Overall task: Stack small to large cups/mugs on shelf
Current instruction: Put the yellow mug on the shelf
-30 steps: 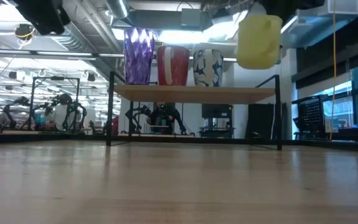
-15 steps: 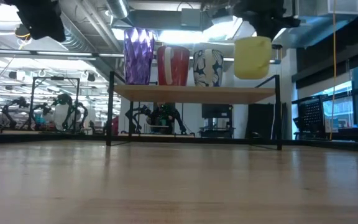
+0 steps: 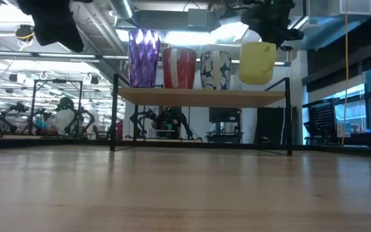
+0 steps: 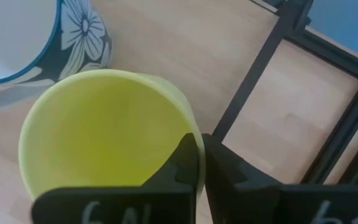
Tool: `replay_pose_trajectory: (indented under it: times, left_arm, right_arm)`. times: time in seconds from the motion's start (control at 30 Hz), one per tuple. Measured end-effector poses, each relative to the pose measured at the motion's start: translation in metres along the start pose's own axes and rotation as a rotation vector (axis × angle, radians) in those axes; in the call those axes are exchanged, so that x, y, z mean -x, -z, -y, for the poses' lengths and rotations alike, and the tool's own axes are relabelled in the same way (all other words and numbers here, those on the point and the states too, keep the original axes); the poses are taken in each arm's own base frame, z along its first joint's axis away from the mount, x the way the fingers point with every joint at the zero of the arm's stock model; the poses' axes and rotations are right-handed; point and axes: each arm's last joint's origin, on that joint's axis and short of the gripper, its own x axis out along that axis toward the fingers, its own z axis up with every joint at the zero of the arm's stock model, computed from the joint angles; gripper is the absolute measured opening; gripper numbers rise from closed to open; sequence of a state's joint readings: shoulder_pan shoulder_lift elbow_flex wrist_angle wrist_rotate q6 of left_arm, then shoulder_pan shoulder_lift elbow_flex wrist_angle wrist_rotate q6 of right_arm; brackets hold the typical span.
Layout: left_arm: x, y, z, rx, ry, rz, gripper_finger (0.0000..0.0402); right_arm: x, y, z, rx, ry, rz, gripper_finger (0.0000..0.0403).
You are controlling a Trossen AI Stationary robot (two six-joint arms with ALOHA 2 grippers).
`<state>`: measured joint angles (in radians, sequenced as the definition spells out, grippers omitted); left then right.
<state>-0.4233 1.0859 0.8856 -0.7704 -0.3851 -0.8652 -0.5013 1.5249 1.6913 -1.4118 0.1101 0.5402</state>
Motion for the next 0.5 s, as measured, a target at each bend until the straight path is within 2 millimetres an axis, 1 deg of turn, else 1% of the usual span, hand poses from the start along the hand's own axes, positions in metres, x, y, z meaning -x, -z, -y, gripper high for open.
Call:
replay_pose_trajectory:
  times: [0.3, 0.4, 0.5]
  left_arm:
    - [-0.001, -0.003, -0.003, 0.014, -0.012, 0.004, 0.0032]
    - [-0.002, -0.004, -0.004, 0.019, -0.017, 0.006, 0.0032]
    - [-0.002, -0.005, -0.005, 0.019, -0.021, 0.007, 0.0032]
  right_arm:
    - [-0.001, -0.007, 0.011, -0.019, -0.007, 0.003, 0.0016]
    - [-0.006, -0.010, 0.010, -0.002, -0.012, -0.009, 0.0016]
    - [-0.015, -0.014, 0.007, 0.025, -0.002, -0.032, 0.0016]
